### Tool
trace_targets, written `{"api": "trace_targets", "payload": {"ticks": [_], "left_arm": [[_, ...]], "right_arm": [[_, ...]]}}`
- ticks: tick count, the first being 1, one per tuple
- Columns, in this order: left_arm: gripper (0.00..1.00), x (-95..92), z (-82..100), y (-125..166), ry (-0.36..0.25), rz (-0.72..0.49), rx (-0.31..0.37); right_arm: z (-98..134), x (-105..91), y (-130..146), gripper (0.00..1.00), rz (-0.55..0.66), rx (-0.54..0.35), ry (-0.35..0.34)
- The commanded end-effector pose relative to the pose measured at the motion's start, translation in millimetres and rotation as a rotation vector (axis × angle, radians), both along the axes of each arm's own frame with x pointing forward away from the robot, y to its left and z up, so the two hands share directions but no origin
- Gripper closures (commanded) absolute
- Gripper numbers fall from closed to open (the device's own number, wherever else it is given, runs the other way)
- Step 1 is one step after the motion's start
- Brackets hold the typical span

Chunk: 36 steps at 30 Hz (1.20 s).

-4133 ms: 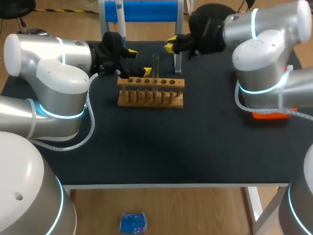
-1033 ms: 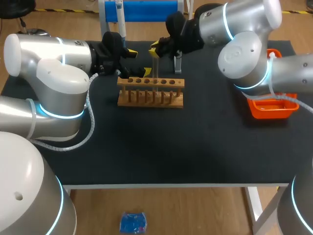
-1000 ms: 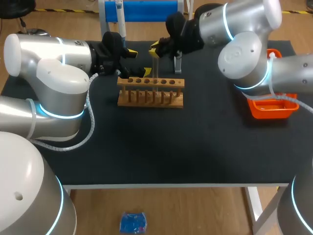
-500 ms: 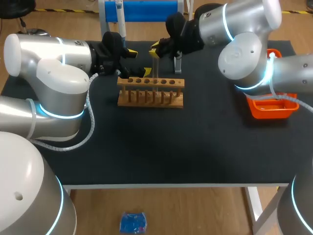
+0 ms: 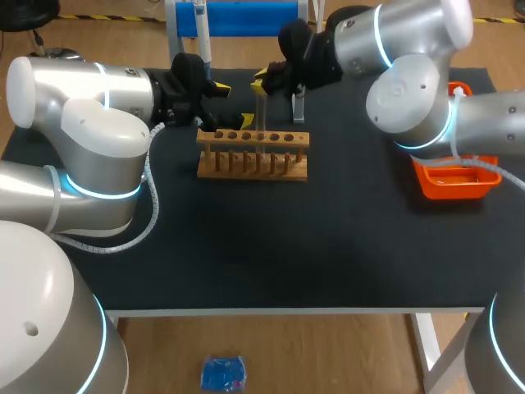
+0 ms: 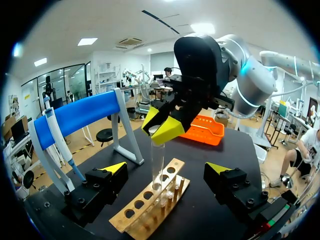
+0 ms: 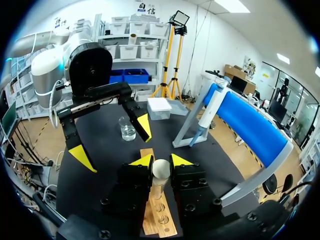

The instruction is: Invert the test tube, pick up the pipette, mount the tip to pipette, aspirate from beaker and dispense into the tube, eject the tip, return the pipette, and cap with the stopper.

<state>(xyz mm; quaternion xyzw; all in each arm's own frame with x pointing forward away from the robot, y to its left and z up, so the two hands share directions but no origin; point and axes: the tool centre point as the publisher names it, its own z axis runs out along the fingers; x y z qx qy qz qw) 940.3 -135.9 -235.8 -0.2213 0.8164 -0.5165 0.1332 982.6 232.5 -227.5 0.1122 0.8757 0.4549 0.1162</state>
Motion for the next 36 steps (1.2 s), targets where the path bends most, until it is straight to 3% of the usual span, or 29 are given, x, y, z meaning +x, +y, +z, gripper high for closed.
{"api": "trace_targets", "payload": {"ticks": [1,29,30,31,36], "left_arm": [[0.00,0.4,-0.7,0,-0.001,-0.001,-0.003],[0.00,0.4,-0.7,0,-0.001,-0.001,-0.003],[0.00,0.4,-0.7,0,-0.001,-0.001,-0.003],[0.00,0.4,-0.7,0,-0.001,-0.001,-0.003],[0.00,0.4,-0.7,0,-0.001,-0.001,-0.003]], "right_arm": [[-3,0.1,1,1.00,0.001,-0.008,0.005],[-23,-3.6,-3,0.99,-0.008,0.009,0.041],[-23,-3.5,-4,0.65,-0.013,0.020,0.039],[-22,-3.4,-5,0.02,-0.014,0.027,0.040],[-13,-2.4,-9,0.00,-0.010,0.084,0.037]]}}
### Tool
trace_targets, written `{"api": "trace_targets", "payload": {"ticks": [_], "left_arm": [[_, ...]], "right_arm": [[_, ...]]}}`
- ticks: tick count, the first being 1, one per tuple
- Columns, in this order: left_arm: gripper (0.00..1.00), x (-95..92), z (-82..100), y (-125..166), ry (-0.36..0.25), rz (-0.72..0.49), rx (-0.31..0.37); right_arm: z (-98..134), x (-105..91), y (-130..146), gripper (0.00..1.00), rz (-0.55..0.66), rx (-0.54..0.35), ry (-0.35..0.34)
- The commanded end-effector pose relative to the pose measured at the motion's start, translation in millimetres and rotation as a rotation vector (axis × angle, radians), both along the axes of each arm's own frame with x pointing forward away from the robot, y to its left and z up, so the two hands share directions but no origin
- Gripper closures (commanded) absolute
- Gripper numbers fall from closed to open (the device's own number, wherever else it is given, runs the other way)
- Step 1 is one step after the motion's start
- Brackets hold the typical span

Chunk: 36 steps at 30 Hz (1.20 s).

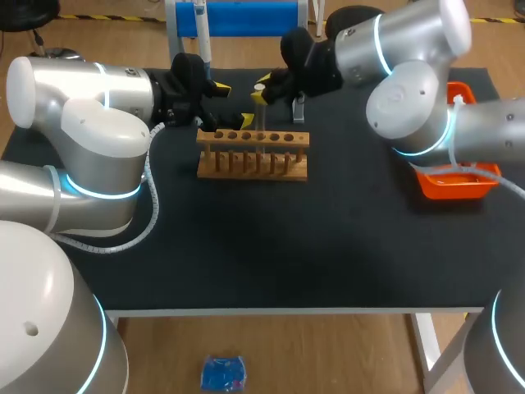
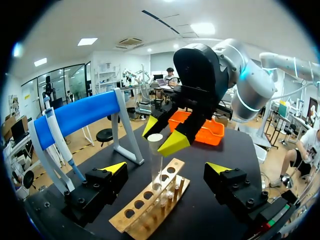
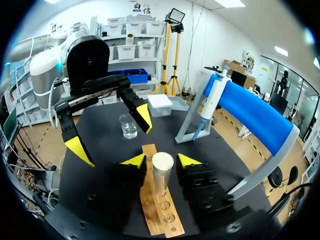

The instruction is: Invert the test tube, pick up the pipette, mount the tip to pipette, aspirate from beaker and dispense into the tube, eject the tip, return the pipette, and cap with the stopper.

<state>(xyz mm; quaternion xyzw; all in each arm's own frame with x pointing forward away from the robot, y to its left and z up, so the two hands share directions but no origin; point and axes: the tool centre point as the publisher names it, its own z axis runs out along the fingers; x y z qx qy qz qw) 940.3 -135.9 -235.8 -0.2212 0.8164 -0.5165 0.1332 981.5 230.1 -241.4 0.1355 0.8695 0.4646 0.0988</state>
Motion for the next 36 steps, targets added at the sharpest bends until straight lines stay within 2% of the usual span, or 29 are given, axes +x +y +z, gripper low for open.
{"api": "trace_targets", "payload": {"ticks": [1,13,18,36], "left_arm": [[0.00,0.4,-0.7,0,-0.001,-0.001,-0.003],[0.00,0.4,-0.7,0,-0.001,-0.001,-0.003],[0.00,0.4,-0.7,0,-0.001,-0.001,-0.003],[0.00,0.4,-0.7,0,-0.001,-0.001,-0.003]], "right_arm": [[3,-1.3,-8,0.00,0.019,0.071,-0.006],[20,-1.1,-19,0.00,0.102,0.240,-0.030],[24,-2.7,-19,0.00,0.140,0.307,-0.017],[35,-5.2,-12,0.00,0.253,0.464,0.012]]}}
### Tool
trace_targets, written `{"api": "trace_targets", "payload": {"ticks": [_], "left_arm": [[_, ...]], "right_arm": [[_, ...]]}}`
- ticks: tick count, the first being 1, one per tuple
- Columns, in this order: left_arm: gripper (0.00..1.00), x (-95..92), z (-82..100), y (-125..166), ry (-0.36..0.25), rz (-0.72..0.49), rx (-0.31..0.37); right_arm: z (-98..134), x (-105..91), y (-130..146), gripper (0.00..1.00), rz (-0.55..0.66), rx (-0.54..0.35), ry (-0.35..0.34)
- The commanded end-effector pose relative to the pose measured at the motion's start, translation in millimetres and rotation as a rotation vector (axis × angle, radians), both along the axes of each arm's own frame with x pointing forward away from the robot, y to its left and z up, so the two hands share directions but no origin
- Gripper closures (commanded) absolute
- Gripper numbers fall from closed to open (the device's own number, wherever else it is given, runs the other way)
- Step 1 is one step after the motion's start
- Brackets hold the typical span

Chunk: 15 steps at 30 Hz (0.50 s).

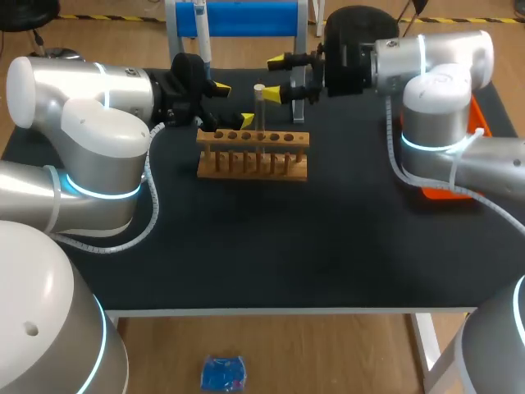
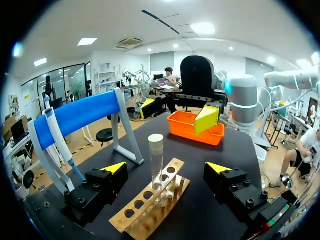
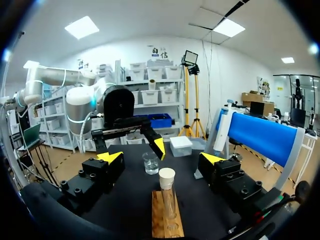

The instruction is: Invert the test tube, pick up the pipette, mount the tip to pipette, aspirate from beaker and dispense into the tube, eject the tip, return the pipette, and cap with the stopper.

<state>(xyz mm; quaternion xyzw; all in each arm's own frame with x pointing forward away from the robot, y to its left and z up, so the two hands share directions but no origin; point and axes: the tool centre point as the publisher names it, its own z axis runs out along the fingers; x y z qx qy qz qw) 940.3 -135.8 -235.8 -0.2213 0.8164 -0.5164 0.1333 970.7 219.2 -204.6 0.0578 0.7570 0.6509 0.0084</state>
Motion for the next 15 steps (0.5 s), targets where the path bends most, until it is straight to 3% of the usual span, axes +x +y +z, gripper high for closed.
{"api": "trace_targets", "payload": {"ticks": [1,2,3,4,5,15], "left_arm": [[0.00,0.3,-0.7,-0.1,-0.001,-0.001,-0.003],[0.00,0.3,-0.7,-0.1,-0.001,-0.001,-0.003],[0.00,0.3,-0.7,-0.1,-0.001,-0.001,-0.003],[0.00,0.3,-0.7,-0.1,-0.001,-0.001,-0.003],[0.00,0.3,-0.7,-0.1,-0.001,-0.001,-0.003],[0.00,0.3,-0.7,-0.1,-0.001,-0.001,-0.003]], "right_arm": [[-1.1,5.6,-0.3,0.00,0.031,0.030,0.000],[-0.6,5.7,0.0,0.19,0.037,0.037,0.005],[-0.2,5.7,0.1,0.67,0.039,0.039,-0.001],[0.2,5.4,0.3,0.90,0.042,0.043,-0.001],[0.4,5.1,0.5,1.00,0.046,0.046,-0.002],[1.4,3.2,2.8,1.00,0.082,0.109,-0.001]]}}
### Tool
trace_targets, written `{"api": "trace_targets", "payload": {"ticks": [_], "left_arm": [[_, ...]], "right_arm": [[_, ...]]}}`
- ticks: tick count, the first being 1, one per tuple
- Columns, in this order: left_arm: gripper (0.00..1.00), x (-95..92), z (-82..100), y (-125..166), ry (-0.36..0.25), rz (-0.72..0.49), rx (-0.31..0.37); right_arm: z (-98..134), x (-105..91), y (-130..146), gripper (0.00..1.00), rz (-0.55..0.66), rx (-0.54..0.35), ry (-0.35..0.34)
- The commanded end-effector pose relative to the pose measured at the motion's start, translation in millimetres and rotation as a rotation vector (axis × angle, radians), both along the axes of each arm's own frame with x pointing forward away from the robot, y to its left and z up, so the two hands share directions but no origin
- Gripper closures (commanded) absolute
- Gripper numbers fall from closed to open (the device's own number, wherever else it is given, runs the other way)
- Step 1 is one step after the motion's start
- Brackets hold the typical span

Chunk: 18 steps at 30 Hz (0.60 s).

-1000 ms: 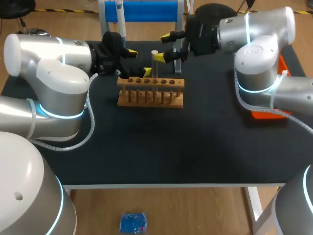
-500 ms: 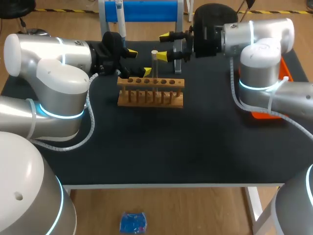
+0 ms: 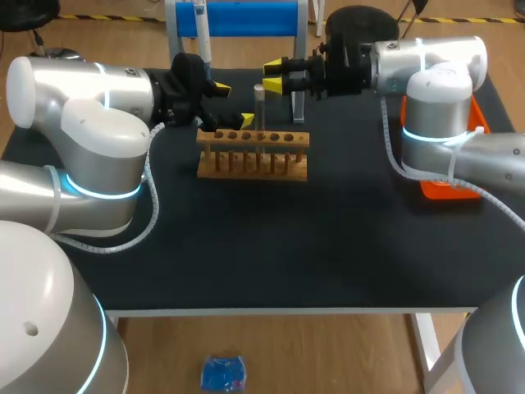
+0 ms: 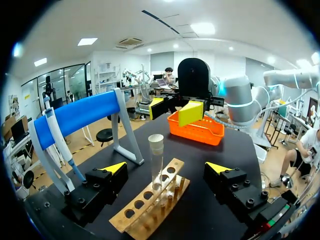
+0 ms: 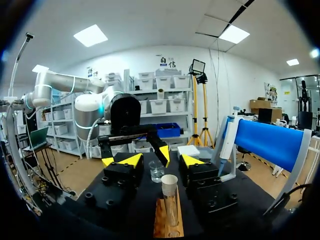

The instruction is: Invert the test tube, pick up the pipette, mount the tip to pipette, aspirate from beaker and dispense into the tube, eject the tip, return the pipette, and cap with the stopper.

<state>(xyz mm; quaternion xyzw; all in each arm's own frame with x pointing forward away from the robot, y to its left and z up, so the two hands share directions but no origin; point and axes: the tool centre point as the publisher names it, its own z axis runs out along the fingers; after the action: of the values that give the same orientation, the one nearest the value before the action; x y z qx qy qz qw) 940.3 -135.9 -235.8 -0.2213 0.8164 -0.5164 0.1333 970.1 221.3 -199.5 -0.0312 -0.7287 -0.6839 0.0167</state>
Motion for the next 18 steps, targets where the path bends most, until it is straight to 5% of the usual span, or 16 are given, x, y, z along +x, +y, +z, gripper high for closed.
{"api": "trace_targets", "payload": {"ticks": [1,18], "left_arm": [[0.00,0.4,-0.7,0,-0.001,-0.001,-0.003],[0.00,0.4,-0.7,0,-0.001,-0.001,-0.003]], "right_arm": [[-3,3.6,2,1.00,0.014,0.026,0.001],[-10,6.0,16,1.00,0.040,0.032,-0.010]]}}
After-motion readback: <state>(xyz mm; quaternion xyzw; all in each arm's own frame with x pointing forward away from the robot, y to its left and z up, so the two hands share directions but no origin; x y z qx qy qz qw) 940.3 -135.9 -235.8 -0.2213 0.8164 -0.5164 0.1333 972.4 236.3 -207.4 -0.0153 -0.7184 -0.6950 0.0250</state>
